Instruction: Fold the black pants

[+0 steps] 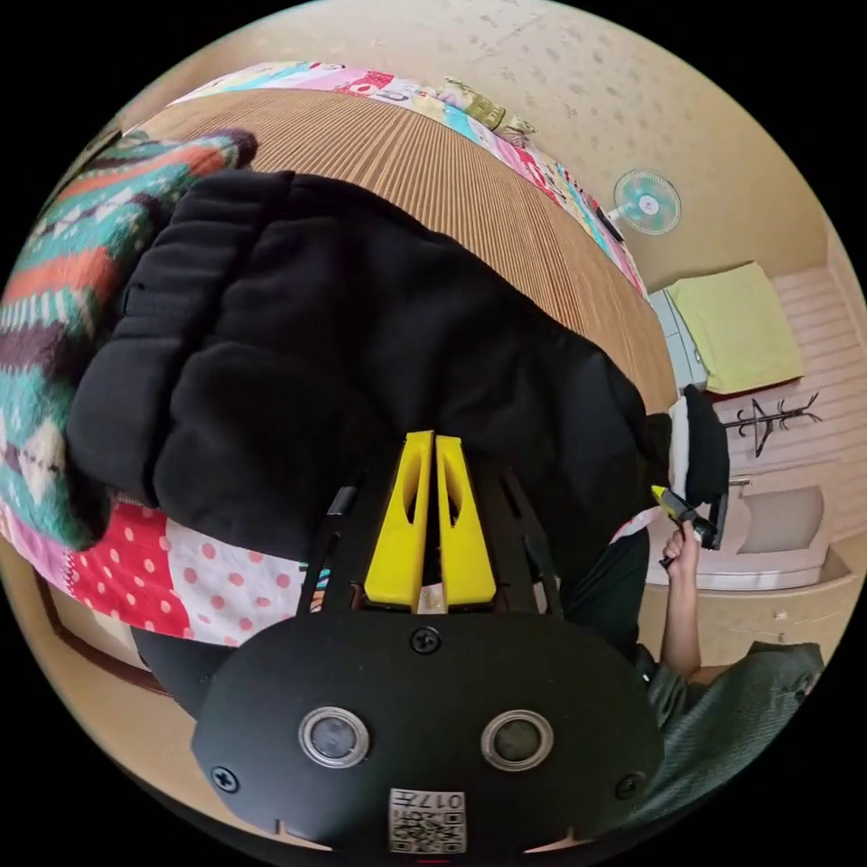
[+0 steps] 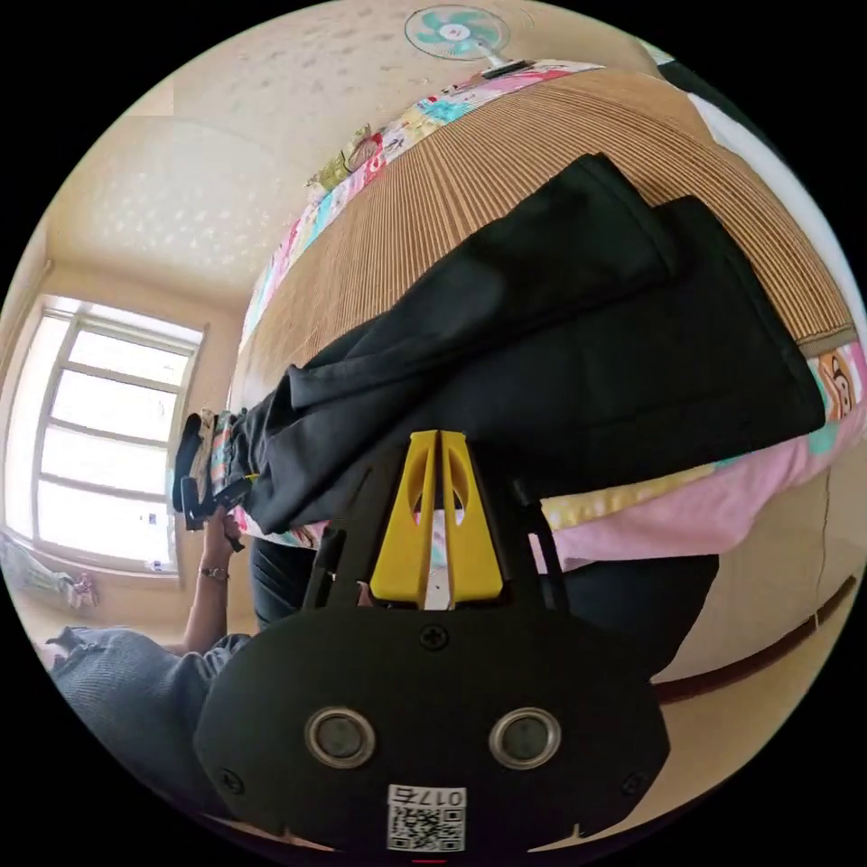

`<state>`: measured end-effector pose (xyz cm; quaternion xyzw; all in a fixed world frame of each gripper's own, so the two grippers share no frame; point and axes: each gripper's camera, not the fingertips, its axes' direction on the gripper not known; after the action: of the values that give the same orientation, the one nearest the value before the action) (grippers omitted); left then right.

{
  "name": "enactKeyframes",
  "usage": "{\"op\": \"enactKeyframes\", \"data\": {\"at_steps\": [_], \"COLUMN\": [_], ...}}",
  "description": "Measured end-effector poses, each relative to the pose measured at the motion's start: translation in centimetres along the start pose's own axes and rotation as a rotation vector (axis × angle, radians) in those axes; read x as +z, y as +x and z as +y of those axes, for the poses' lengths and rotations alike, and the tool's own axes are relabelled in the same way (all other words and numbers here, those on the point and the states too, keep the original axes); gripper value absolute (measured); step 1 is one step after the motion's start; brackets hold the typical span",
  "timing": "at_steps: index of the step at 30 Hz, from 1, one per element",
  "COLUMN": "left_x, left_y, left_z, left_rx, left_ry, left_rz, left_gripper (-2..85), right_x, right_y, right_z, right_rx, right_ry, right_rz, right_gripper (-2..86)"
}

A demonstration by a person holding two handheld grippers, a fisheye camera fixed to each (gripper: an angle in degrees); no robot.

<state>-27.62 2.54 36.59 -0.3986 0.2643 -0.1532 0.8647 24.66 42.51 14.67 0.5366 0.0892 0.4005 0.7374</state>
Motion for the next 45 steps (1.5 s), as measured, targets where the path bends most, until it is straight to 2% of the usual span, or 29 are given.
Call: {"op": "enactKeyframes", "data": {"at_steps": [4, 6, 7, 9, 11, 13, 14, 15, 17, 19, 21, 23, 25, 28, 30, 31, 32, 35, 37, 39, 41, 42, 44, 45], "left_x": [0.6, 0.7, 0.8, 0.9, 0.9, 0.9, 0.9, 0.9, 0.9, 1.0, 1.0, 1.0, 1.0, 1.1, 1.2, 1.1, 1.1, 1.1, 1.1, 1.2, 1.2, 1.3, 1.3, 1.3], "left_y": [-0.4, -0.5, -0.6, -0.8, -1.2, -1.6, -1.8, -1.9, -2.3, -2.6, -2.9, -3.3, -3.4, -3.7, -4.0, -4.2, -4.4, -4.6, -4.6, -4.6, -4.8, -4.8, -4.9, -4.9], "left_z": [-2.0, -2.5, -2.7, -2.9, -2.8, -2.7, -2.7, -2.7, -2.7, -2.8, -2.7, -2.7, -2.8, -3.0, -2.9, -2.8, -2.5, -1.6, -1.1, -0.7, -0.1, 0.0, 0.5, 0.6], "left_rx": [-0.004, -0.001, 0.0, -0.001, -0.005, -0.012, -0.015, -0.016, -0.016, -0.019, -0.022, -0.026, -0.025, -0.02, -0.021, -0.021, -0.02, -0.012, -0.008, -0.01, -0.016, -0.017, 0.002, 0.011], "left_ry": [-0.088, -0.106, -0.11, -0.107, -0.091, -0.077, -0.071, -0.069, -0.067, -0.066, -0.063, -0.06, -0.066, -0.082, -0.086, -0.083, -0.074, -0.04, -0.021, -0.004, 0.018, 0.023, 0.038, 0.039], "left_rz": [-0.013, -0.02, -0.023, -0.024, -0.017, -0.007, -0.003, -0.001, 0.003, 0.007, 0.011, 0.012, 0.004, -0.003, 0.001, 0.003, 0.004, -0.002, -0.012, -0.026, -0.038, -0.041, -0.058, -0.06], "left_gripper": [-0.6, -0.6, -0.6, -0.6, -0.6, -0.6, -0.6, -0.6, -0.6, -0.6, -0.6, -0.6, -0.6, -0.6, -0.6, -0.6, -0.6, -0.6, -0.6, -0.6, -0.6, -0.6, -0.6, -0.6], "right_x": [-2.4, -2.5, -2.8, -5.1, -5.5, -4.1, -2.0, 0.7, 2.8, 1.6, -0.7, -1.0, 0.6, 2.1, 3.7, 3.6, 2.0, -5.3, -8.5, -8.6, -6.2, -4.2, -2.5, -3.2], "right_y": [4.2, 6.3, 6.3, 2.9, -1.7, -5.3, -6.4, -6.5, -5.6, -4.7, -2.2, 0.4, 2.9, 1.9, 0.4, 0.0, -0.9, -4.2, -5.9, -5.2, -2.0, 1.0, 4.9, 6.1], "right_z": [-3.3, -6.0, -6.4, -8.0, -9.9, -12.5, -14.6, -16.5, -17.4, -15.9, -12.5, -10.3, -9.8, -11.1, -13.9, -14.4, -14.9, -12.2, -8.1, -2.5, 0.4, 1.3, 2.5, 3.6], "right_rx": [0.213, 0.255, 0.261, 0.123, -0.069, -0.203, -0.235, -0.214, -0.163, -0.153, -0.023, 0.1, 0.162, 0.029, -0.116, -0.133, -0.159, -0.188, -0.182, -0.088, 0.007, 0.078, 0.136, 0.143], "right_ry": [0.16, 0.181, 0.211, 0.373, 0.392, 0.292, 0.151, -0.04, -0.151, -0.027, 0.186, 0.264, 0.203, 0.106, -0.1, -0.132, -0.108, 0.16, 0.294, 0.369, 0.317, 0.212, 0.108, 0.161], "right_rz": [0.066, -0.155, -0.18, -0.178, -0.089, 0.001, 0.056, 0.111, 0.13, 0.102, 0.171, 0.22, 0.234, 0.434, 0.541, 0.548, 0.518, 0.398, 0.422, 0.539, 0.64, 0.641, 0.524, 0.419], "right_gripper": [9.5, 10.9, 9.2, 5.4, 5.5, 6.8, 8.2, 10.1, 12.7, 13.3, 12.9, 13.3, 12.9, 6.8, 4.0, 3.6, 3.0, 2.2, 2.1, 2.4, 2.9, 3.4, 4.7, 5.5]}}
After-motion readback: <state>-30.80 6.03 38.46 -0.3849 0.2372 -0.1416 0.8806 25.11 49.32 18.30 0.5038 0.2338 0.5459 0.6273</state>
